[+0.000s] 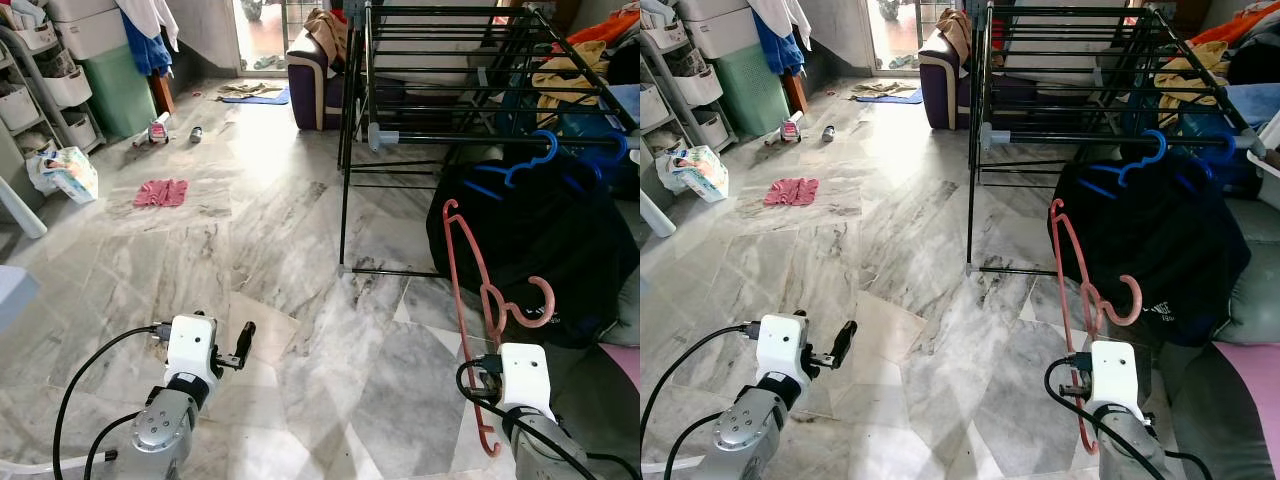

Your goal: Hang hanger

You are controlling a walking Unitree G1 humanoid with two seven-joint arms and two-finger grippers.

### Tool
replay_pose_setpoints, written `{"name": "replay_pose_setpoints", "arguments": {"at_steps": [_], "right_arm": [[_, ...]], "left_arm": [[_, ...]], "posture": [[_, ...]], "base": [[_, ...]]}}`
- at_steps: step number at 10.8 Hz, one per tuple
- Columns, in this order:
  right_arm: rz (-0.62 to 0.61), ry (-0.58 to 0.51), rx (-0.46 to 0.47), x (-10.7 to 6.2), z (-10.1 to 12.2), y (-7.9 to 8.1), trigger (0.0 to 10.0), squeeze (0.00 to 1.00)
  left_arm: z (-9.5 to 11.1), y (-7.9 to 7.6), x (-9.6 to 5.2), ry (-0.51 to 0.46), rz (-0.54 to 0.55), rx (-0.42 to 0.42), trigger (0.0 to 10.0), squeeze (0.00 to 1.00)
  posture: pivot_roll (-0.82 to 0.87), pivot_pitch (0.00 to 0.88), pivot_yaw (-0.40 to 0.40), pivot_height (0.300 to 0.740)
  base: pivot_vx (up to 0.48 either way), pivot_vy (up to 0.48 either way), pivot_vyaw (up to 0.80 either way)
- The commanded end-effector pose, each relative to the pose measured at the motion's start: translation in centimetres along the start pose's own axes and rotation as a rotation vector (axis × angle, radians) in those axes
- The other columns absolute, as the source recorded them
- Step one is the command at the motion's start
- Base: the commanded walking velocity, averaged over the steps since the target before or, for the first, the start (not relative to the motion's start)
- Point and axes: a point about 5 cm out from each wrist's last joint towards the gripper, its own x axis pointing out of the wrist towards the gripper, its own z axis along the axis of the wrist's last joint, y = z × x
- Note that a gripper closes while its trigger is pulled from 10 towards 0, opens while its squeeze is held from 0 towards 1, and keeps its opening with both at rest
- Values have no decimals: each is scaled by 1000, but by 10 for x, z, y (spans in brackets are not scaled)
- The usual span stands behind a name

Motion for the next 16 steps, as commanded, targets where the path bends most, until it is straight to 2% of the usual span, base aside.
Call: {"name": "replay_pose_setpoints", "arguments": {"at_steps": [1,4,6,7,8,10,14,16], "right_arm": [[20,-145,-8,2,23,2,10000,0],[14,-198,-30,5,29,-2,10000,0],[-4,-290,-35,1,39,-6,10000,0],[-15,-343,-45,-3,46,-8,10000,0],[-6,-334,-14,-1,47,-6,10000,0],[23,-354,-26,1,49,2,10000,0],[20,-360,-4,5,53,1,10000,0],[18,-351,2,5,51,2,10000,0]], "left_arm": [[8,-3,6,-55,20,17,10000,0],[10,-3,7,-76,45,22,10000,0],[21,3,5,-154,114,72,10000,0],[33,8,4,-226,149,78,10000,0],[37,6,6,-238,139,60,10000,0],[38,3,9,-252,139,65,10000,0],[36,2,11,-247,136,68,10000,0],[29,3,7,-202,68,35,10000,0]], "posture": [[-31,6,-4,740],[-25,1,-10,740],[-23,0,-13,740],[-23,0,-15,740],[-22,0,-16,740],[-20,0,-15,740],[-21,0,-17,740],[-18,0,-11,740]], "base": [[0,0,0],[0,0,0],[0,0,0],[0,0,0],[0,0,0],[0,0,0],[0,0,0],[0,0,0]]}}
